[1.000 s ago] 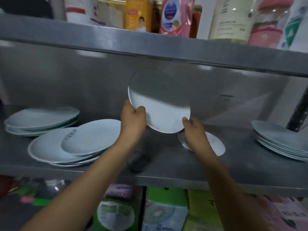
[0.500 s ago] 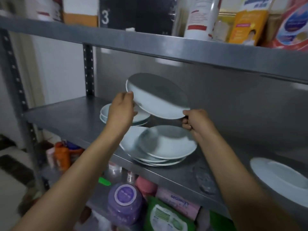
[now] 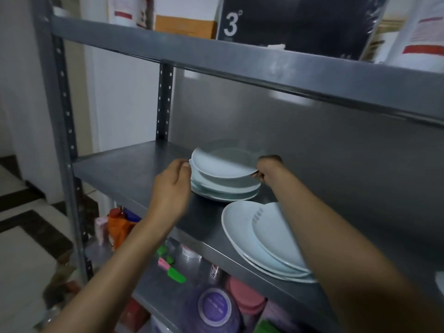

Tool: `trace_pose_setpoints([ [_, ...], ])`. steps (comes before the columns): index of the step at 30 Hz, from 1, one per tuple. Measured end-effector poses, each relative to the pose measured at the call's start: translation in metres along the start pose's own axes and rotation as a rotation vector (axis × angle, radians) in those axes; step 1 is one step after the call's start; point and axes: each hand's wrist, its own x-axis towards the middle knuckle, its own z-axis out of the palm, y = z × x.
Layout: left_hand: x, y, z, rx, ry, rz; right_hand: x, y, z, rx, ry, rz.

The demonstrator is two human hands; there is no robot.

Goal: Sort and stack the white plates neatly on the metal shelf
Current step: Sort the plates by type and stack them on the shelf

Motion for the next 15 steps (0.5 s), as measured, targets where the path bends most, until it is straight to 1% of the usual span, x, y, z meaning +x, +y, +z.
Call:
trace_pose_setpoints([
  [2,0.007,-0.011,-0.001,0.001,-0.006,-0.016,0.009,0.0,0.01,-0.062,0.021,0.016],
  [5,0.015,-0.023,-0.001,0.015,-0.038,-0.051,0.02,0.003,0.02,-0.029,0.065,0.031],
  [9,0.023,-0.034,0.002,0.03,-0.064,-0.013,0.03,0.009,0.029,-0.107,0.028,0.059],
  [11,0.025,-0.037,0.004,0.061,-0.092,0.01,0.032,0.008,0.031,-0.191,0.031,0.076],
  [15,0.025,-0.034,0.008,0.143,-0.146,0.051,0.03,0.004,0.033,-0.452,-0.004,0.061],
])
